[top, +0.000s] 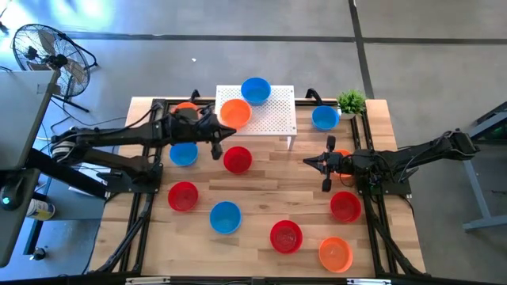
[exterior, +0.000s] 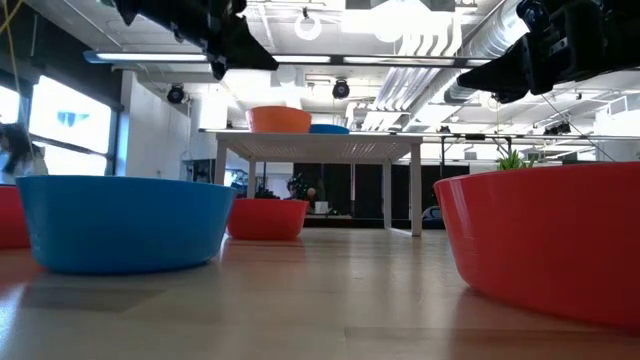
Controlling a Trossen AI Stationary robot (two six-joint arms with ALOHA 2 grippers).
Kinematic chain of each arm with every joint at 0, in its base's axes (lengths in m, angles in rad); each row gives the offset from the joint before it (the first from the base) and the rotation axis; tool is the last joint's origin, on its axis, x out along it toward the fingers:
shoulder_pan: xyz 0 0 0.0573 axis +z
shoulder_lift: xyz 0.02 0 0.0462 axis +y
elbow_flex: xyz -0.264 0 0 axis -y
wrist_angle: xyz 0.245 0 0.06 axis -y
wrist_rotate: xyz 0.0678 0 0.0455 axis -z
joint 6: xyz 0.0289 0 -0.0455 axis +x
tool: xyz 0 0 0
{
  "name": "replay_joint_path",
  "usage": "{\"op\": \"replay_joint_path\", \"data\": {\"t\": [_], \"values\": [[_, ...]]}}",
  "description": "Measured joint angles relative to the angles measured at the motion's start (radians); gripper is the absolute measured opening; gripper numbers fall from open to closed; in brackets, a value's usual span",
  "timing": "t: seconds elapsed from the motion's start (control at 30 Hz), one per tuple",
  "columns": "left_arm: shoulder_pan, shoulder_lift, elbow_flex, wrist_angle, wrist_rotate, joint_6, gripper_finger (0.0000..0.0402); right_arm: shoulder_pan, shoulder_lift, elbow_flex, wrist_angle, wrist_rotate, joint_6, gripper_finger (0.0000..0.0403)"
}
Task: Pick & Place Mini bowls
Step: Put the red bowl on the shelf
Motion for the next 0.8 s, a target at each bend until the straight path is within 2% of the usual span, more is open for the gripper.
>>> {"op": "replay_joint_path", "data": {"t": [0.2,0.43,0.6,0.8], "values": [[0.025,-0.075,-0.06,0.017,-0.021,0.036,0.0001,0.0,0.0,0.0,0.017,0.039,0.025,0.0],[0.022,-0.067,-0.06,-0.002,-0.064,0.057,0.0001,0.0,0.0,0.0,0.019,0.083,0.067,0.0],[0.022,-0.015,-0.062,0.01,-0.019,0.042,0.0001,-0.001,0.0,0.0,0.03,0.104,0.067,0.0],[0.023,-0.019,-0.077,0.082,0.011,0.063,0.0001,-0.001,0.0,0.0,0.037,0.109,0.072,0.0]]}}
